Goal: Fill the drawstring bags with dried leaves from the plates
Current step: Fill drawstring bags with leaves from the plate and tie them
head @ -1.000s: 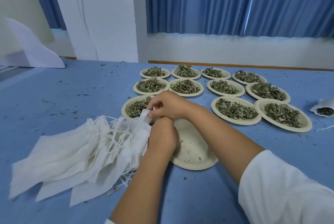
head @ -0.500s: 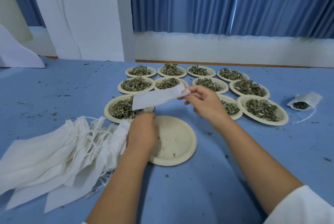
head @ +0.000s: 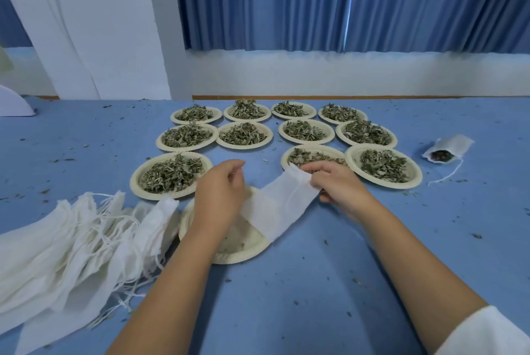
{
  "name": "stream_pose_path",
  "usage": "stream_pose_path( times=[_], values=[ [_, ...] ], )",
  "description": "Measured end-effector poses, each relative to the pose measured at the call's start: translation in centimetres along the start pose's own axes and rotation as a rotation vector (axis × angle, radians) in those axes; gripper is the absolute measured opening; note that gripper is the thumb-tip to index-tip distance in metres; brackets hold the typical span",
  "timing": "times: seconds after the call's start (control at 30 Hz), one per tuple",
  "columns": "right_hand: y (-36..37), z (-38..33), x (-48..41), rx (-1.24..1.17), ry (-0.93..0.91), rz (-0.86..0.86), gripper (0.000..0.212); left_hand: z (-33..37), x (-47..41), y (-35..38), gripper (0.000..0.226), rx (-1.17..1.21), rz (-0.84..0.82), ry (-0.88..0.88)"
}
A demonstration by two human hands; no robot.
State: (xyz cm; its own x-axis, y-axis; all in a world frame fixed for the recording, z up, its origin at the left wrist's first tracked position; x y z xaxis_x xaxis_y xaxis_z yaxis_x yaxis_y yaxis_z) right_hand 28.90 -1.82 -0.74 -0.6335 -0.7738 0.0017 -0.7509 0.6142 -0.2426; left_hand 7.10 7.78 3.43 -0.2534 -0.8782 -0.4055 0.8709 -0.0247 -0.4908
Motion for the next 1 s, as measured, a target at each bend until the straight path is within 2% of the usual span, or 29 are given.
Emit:
stream_pose_path(
  times=[0.13, 0.23, 0.3, 0.37, 0.47, 0.57, 0.63, 0.7, 0.83, 1.0],
  values=[
    [0.3, -0.6, 0.1, 0.024, -0.045, -0.030, 0.039, 0.7, -0.3, 4.3, 0.042, -0.006, -0.220, -0.085],
    [0.6, -0.8, 0.2, -0.003, -0.079, -0.071, 0.040, 1.0, -0.4, 6.3, 0.046, -0.019, -0.305, -0.090],
    [0.9, -0.7, 0.2, -0.028, -0.085, -0.108, 0.041, 1.2, -0.3, 7.0, 0.039, -0.018, -0.326, -0.079],
    [1.2, -0.6, 0.2, 0.001, -0.095, -0.135, 0.039, 1.4, -0.2, 7.2, 0.019, 0.000, -0.323, -0.061],
    [0.4, -0.9, -0.2, 0.090, -0.195, -0.045, 0.025, 1.1, -0.5, 6.9, 0.011, 0.009, -0.278, -0.064],
    [-1.7, -1.4, -0.6, 0.446, -0.367, 0.140, 0.015, -0.2, -0.4, 6.1, 0.011, 0.120, -0.214, -0.171],
    [-1.9, -1.0, -0.8, 0.653, -0.378, 0.136, 0.011, -0.8, -0.5, 5.5, 0.012, 0.159, -0.168, -0.207],
    [-1.7, -0.5, -0.9, 0.785, -0.371, 0.106, 0.017, -1.0, -0.6, 4.9, 0.012, 0.187, -0.126, -0.212],
    [-1.5, -0.8, -0.9, 0.883, -0.386, 0.142, 0.022, -1.4, -0.9, 3.4, 0.012, 0.276, -0.024, -0.252],
    [-1.2, -1.2, 0.4, 0.899, -0.384, 0.068, 0.018, -1.6, -1.5, 0.9, 0.014, 0.336, 0.181, -0.265]
  ],
)
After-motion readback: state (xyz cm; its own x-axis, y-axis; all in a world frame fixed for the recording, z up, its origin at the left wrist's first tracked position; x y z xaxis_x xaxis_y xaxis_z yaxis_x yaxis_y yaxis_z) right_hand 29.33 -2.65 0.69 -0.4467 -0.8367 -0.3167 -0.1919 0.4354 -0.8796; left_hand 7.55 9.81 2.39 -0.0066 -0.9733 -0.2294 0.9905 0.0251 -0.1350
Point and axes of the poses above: each hand's wrist, its own x-axis away from the middle knuckle, its own y-axis out of the palm, z = x × y, the point moved 9 cm from there along -x, towards the middle knuckle, and after that the axes turned 6 degrees about z, right-handed, at the moved point
